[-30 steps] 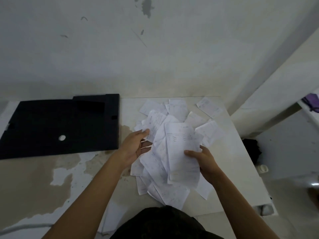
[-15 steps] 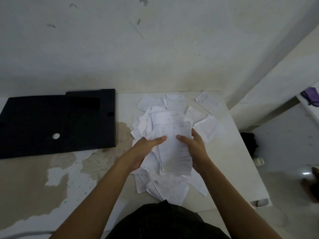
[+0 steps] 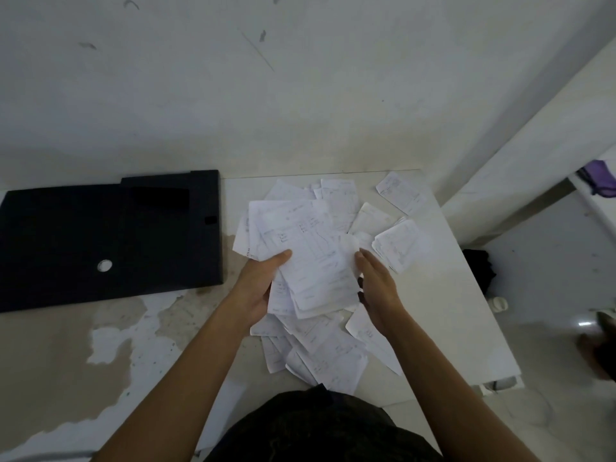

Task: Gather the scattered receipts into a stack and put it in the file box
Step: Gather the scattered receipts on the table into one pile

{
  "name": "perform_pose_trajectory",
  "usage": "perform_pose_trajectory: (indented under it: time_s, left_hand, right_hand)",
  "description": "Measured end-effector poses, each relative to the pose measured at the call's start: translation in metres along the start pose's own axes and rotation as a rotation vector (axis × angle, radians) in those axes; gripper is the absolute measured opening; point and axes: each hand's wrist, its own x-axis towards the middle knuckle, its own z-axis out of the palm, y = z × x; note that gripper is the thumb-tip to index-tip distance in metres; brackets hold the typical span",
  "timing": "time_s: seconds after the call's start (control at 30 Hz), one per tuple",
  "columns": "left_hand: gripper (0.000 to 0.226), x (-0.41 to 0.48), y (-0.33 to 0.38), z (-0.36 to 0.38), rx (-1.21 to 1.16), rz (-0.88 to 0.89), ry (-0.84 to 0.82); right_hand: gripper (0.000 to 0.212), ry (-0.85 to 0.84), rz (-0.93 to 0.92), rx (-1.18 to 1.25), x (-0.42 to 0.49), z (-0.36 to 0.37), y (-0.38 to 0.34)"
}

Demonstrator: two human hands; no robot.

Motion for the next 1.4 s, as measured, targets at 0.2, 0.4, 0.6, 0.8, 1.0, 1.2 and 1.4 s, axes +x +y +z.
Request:
perform_pose_trajectory:
  time_s: [0.2, 0.4, 0.6, 0.8, 1.0, 1.2, 1.4]
  left_hand:
    - [0.044, -0.003, 0.002, -0.006, 0.033, -0.043, -0.069]
    - [0.044, -0.007, -0.003, 0.001, -0.059, -0.081, -0.101]
    - [0.042, -0.010, -0.006, 0.009, -0.086, -0.034, -0.061]
    - [0.040, -0.007, 0.002, 0.005, -0.084, 0.026, -0.024]
    - [0.038, -0.008, -0.003, 0.014, 0.102, 0.049, -0.005]
    - [0.031, -0.001, -0.021, 0.005, 0.538, 0.133, 0.081]
    - [0.030, 0.003, -0.052, -0.033, 0.675, 0.192, 0.163]
  right_hand:
    - [0.012, -0.020, -0.162, -0.210, 0.006, -0.010, -0.019]
    - [0.013, 0.130, -0.138, -0.036, 0.002, 0.006, -0.019]
    - [0.027, 0.153, -0.135, -0.020, -0.011, 0.023, -0.008]
    - [0.012, -0.220, -0.018, -0.327, -0.012, 0.007, -0.003]
    - [0.031, -0.172, 0.021, 0.131, 0.000, 0.005, -0.020]
    - [0.017, -0.071, -0.247, -0.339, 0.000, 0.028, -0.014]
    - [0.012, -0.079, -0.308, -0.407, -0.004, 0.024, 0.040]
